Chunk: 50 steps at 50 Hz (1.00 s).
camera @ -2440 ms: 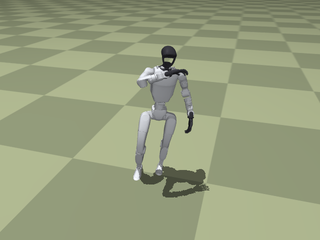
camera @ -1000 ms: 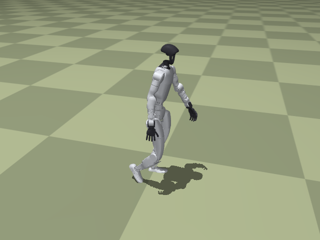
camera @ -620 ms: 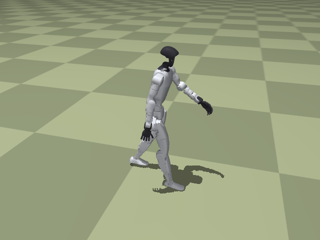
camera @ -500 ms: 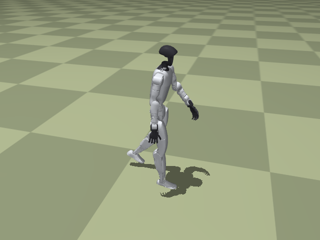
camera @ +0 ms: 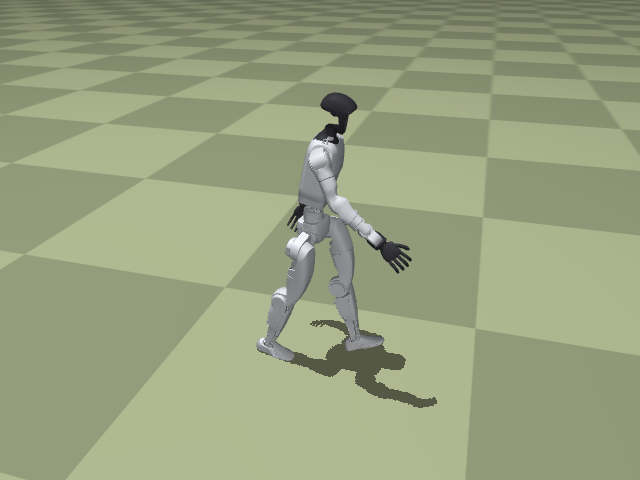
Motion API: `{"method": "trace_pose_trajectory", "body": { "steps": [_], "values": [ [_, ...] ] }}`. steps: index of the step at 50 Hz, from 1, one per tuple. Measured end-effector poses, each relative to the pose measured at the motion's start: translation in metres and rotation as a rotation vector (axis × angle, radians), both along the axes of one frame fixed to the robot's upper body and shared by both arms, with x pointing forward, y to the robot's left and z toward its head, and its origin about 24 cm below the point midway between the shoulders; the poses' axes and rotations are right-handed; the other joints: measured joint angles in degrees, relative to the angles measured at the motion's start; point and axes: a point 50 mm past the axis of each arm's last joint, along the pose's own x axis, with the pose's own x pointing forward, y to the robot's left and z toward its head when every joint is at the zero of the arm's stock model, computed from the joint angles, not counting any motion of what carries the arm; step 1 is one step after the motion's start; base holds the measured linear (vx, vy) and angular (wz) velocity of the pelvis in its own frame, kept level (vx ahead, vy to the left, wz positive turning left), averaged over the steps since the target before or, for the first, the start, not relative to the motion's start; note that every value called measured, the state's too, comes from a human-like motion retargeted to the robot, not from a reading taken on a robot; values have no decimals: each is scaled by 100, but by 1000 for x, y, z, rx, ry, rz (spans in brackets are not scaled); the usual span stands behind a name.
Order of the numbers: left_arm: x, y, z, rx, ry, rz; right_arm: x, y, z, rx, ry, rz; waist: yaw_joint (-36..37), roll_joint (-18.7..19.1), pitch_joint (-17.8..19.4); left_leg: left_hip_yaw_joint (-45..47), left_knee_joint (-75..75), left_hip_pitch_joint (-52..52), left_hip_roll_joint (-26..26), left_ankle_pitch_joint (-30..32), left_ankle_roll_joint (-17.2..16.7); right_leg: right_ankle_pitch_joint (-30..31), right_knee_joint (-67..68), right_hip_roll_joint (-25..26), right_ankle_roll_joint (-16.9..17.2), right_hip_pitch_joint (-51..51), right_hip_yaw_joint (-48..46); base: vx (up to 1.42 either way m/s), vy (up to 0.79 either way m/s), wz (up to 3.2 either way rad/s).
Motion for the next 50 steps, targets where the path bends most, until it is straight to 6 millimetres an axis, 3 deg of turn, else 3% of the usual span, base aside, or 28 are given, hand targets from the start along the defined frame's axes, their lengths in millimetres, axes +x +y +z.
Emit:
{"method": "trace_pose_trajectory", "body": {
  "steps": [4, 8, 12, 15, 19, 23, 26, 30, 33, 35, 38, 41, 45, 48, 50],
  "values": [
    [24, -4, -4, -30, -35, -35, -20, 6, -29, 35, 102, 25, -137, -55, -179, 111, 0, 198, -37, 198, 0, 220, 351, 8, -66, 165, 53, 70, 20, 8],
    [71, -4, -7, -31, -118, -125, -68, 8, -83, 56, 308, 47, -361, 23, -424, -22, 85, 691, -5, -2, 57, 1080, 1458, 176, -126, -1, -9, 74, 23, 27],
    [146, -2, -1, 29, -275, -251, -137, 5, -133, 58, 552, 41, -682, 234, -718, -327, 317, 997, 161, -476, 30, 1996, 3749, 380, -248, -1112, -457, 68, 22, 43],
    [219, -1, 19, 117, -439, -328, -186, -4, -157, 52, 706, -5, -998, 372, -800, -540, 454, 1162, 193, -685, -84, 1760, 5197, 165, -675, -2098, -1070, 59, 19, 62],
    [318, -6, 70, 210, -709, -409, -238, -15, -173, 71, 850, -73, -1539, 521, -735, -866, 610, 1392, 145, -869, -253, 901, 5625, -148, -1136, -2972, -1642, 54, 13, 85],
    [395, -17, 139, 272, -990, -479, -279, -22, -181, 123, 947, -149, -2094, 582, -589, -1243, 717, 1680, 40, -1021, -280, 506, 4464, -292, -1193, -3289, -2000, 52, 4, 98],
    [434, -28, 192, 298, -1194, -496, -302, -24, -184, 166, 994, -217, -2449, 473, -445, -1529, 788, 1960, -163, -1139, -228, 762, 2638, -326, -1003, -3127, -1987, 53, -5, 96],
    [462, -40, 251, 304, -1426, -454, -321, -21, -186, 198, 1059, -277, -2762, 111, -177, -1872, 874, 2508, -563, -1365, -147, 1609, 136, -533, -466, -2681, -1748, 59, -12, 69],
    [468, -48, 272, 289, -1521, -456, -324, -13, -188, 231, 1098, -247, -2750, -13, -90, -1946, 887, 2863, -617, -1498, -143, 1619, -524, -539, 6, -2706, -1753, 61, -16, 9],
    [465, -53, 270, 253, -1545, -464, -325, -8, -189, 256, 1109, -233, -2713, -7, -141, -1981, 915, 3007, -591, -1523, -150, 1541, -555, -488, 147, -2758, -1733, 61, -17, -3],
    [453, -58, 246, 182, -1512, -474, -314, -9, -188, 277, 1092, -226, -2622, 13, -287, -2044, 1042, 3107, -623, -1415, -131, 1813, -555, -489, 116, -2632, -1711, 64, -18, -3],
    [427, -57, 197, 139, -1373, -503, -296, -11, -186, 267, 1044, -222, -2510, -13, -430, -2133, 1416, 3125, -682, -1076, -89, 1655, -555, -551, 60, -2342, -1767, 67, -21, -3],
    [359, -45, 106, 101, -1031, -534, -265, -18, -180, 204, 946, -222, -2297, -196, -629, -2135, 2798, 2633, -883, -280, 73, 1113, -429, -732, -88, -1932, -1658, 67, -23, -10],
    [281, -31, 45, 77, -708, -503, -232, -25, -170, 119, 847, -214, -2117, -357, -815, -1846, 4498, 1630, -970, 72, 254, 848, -269, -871, -175, -1807, -1564, 60, -21, -11],
    [226, -21, 18, 67, -497, -455, -205, -31, -160, 59, 772, -199, -1938, -430, -876, -1521, 5407, 985, -884, -7, 455, 700, -182, -887, -214, -1748, -1478, 56, -18, -32]
  ]
}}
